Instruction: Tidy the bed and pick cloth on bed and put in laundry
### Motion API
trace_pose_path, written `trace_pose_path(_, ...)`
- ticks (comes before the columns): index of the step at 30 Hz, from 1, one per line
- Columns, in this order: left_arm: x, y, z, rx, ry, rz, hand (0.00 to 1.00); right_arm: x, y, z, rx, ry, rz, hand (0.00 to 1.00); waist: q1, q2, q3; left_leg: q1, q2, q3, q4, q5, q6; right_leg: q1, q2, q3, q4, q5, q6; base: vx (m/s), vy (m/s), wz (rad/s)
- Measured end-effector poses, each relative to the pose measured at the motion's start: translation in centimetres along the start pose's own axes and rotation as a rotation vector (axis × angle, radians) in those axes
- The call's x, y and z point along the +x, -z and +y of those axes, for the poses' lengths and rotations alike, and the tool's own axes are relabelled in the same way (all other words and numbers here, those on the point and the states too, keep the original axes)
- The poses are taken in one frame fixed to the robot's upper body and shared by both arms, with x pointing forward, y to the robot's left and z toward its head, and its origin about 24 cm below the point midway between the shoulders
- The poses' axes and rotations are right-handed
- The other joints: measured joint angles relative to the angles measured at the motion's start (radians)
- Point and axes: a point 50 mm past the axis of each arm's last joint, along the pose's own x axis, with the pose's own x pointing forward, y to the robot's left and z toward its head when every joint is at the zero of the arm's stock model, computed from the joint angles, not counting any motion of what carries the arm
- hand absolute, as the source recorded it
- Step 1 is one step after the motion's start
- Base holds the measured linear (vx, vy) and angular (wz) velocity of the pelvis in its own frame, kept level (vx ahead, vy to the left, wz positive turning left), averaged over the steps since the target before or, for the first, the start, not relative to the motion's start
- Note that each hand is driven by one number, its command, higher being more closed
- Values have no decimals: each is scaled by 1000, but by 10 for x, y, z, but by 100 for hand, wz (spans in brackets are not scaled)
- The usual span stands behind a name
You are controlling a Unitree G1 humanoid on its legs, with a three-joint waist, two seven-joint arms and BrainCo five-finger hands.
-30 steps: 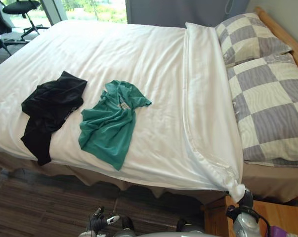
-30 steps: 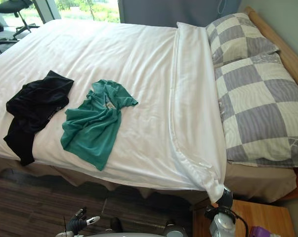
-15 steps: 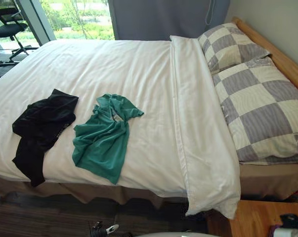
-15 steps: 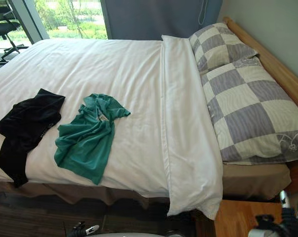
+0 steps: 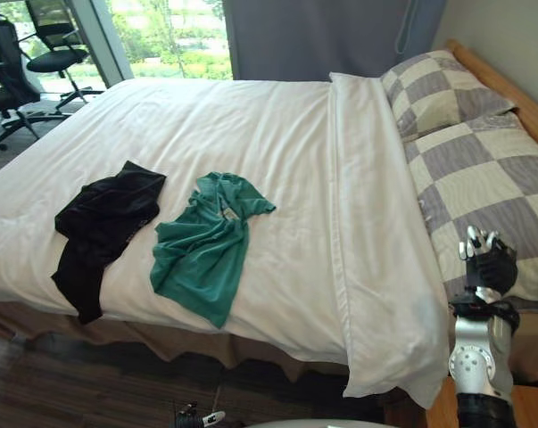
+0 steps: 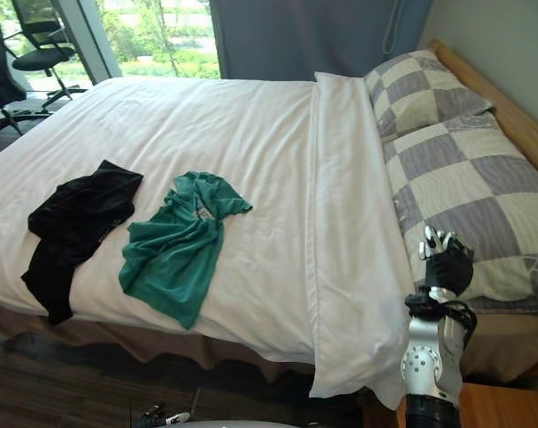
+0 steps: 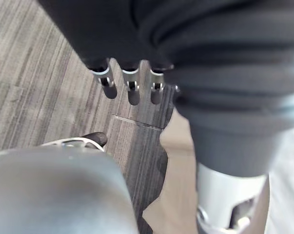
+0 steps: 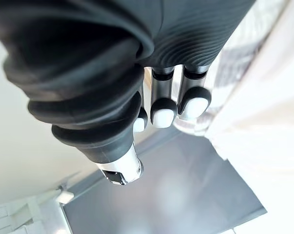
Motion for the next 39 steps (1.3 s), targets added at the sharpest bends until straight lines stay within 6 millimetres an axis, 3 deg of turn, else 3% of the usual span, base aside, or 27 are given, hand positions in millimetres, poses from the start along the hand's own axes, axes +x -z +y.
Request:
trace_pose_path(1, 2, -7, -2, 7, 12, -18, 0, 12, -2, 10, 12, -8, -23, 100, 2, 9, 16, -24, -2, -10, 0, 10, 3, -26, -2, -1, 13, 1, -2, -20, 34, 21)
trace_pose_path(3, 7, -42, -3, -2, 23, -120, 0, 51, -18, 35, 49, -4, -115, 100, 9, 30, 119, -84, -4, -24, 1, 45, 18, -103, -7, -2, 64, 7, -3, -95, 53, 18)
trace_pose_path(6, 9, -83, -5, -11, 41, -249, 0, 82, -45, 41, 68, 47, -197, 100, 31, 54, 246, -168, -8, -37, 8, 82, 33, -208, -18, -4, 135, 4, -6, -130, 59, 22)
trace_pose_path(8, 8, -95, -6, -15, 47, -308, 0, 86, -50, 36, 99, 82, -213, 100, 36, 72, 313, -191, -20, -37, 8, 90, 40, -250, -34, 10, 183, -11, -2, -60, 51, 11)
trace_pose_path(10, 7, -95, -7, -23, 48, -316, 0, 80, -43, 26, 100, 110, -184, 100, 48, 82, 331, -214, -30, -27, 8, 90, 40, -308, -53, 38, 240, -35, 5, -7, 21, -7)
trace_pose_path(14, 8, -97, -12, -44, 29, -329, 0, 43, -5, 0, 119, 154, -80, 100, 49, 81, 348, -236, -46, 26, 8, 86, 44, -395, -72, 99, 313, -67, 16, 61, -24, -23)
trace_pose_path(16, 8, -99, -18, -56, 39, -340, 0, 25, 1, 0, 138, 105, -91, 100, 36, 78, 350, -235, -45, 44, 7, 80, 41, -410, -71, 117, 323, -73, 14, 60, -43, -31)
trace_pose_path(18, 8, -100, -24, -69, 49, -351, 0, 6, 14, -5, 157, 90, -68, 100, 25, 64, 358, -220, -40, 73, 8, 70, 35, -413, -62, 141, 323, -73, 14, 74, -66, -42)
trace_pose_path(21, 9, -108, -32, -135, 52, -381, 0, -41, 45, -28, 176, 142, 48, 100, 4, 29, 372, -188, -31, 115, 8, 50, 25, -403, -53, 175, 316, -73, 14, 74, -64, -43)
trace_pose_path(23, 9, -118, -36, -185, 60, -407, 0, -100, 85, -67, 137, 314, 291, 100, -4, 3, 372, -152, -25, 143, 8, 39, 22, -375, -42, 195, 299, -73, 14, 92, -72, -33)
trace_pose_path(24, 9, -121, -38, -199, 62, -413, 0, -119, 93, -77, 127, 368, 357, 100, -4, 2, 372, -143, -23, 149, 8, 36, 18, -364, -40, 195, 294, -73, 14, 103, -68, -23)
trace_pose_path(25, 9, -128, -41, -204, 69, -431, 0, -162, 107, -97, 93, 471, 503, 100, -6, 0, 371, -122, -18, 162, 8, 29, 11, -340, -37, 196, 280, -73, 14, 105, -64, -21)
trace_pose_path(26, 9, -132, -41, -210, 71, -441, 0, -193, 114, -104, 84, 523, 591, 0, -9, -2, 370, -104, -16, 184, 8, 26, 8, -325, -35, 196, 275, -73, 14, 96, -59, -23)
trace_pose_path(29, 9, -133, -40, -240, 53, -437, 0, -238, 120, -107, 68, 546, 716, 0, -30, -11, 340, -76, -11, 230, 7, 20, 4, -294, -31, 196, 258, -73, 14, 70, -47, -14)
trace_pose_path(32, 12, -120, -40, -234, 40, -379, 0, -247, 123, -105, 25, 490, 781, 0, -30, -36, 277, -35, -5, 242, 7, 10, 0, -240, -26, 185, 231, -73, 14, 82, -46, -2)
trace_pose_path(35, 14, -99, -36, -225, -7, -304, 0, -238, 132, -95, -19, 382, 826, 0, -27, -71, 239, 23, -14, 260, 8, -35, 2, -191, -26, 178, 264, -126, -7, 32, -21, 4)
trace_pose_path(37, 14, -89, -33, -209, -35, -265, 0, -231, 139, -86, -48, 304, 864, 0, -31, -88, 225, 4, -9, 258, 92, -84, 1, -193, -46, 171, 295, -154, -8, -5, -2, 20)
trace_pose_path(38, 14, -86, -35, -199, -44, -253, 0, -224, 144, -83, -77, 248, 890, 0, -30, -75, 225, -66, 40, 238, 269, -167, 3, -191, -48, 161, 302, -161, -6, 55, 4, 26)
trace_pose_path(39, 14, -87, -37, -216, -48, -258, 0, -219, 144, -83, -125, 199, 910, 0, -26, -43, 229, -125, 100, 217, 443, -231, 6, -176, -39, 147, 312, -165, 1, 61, 31, 25)
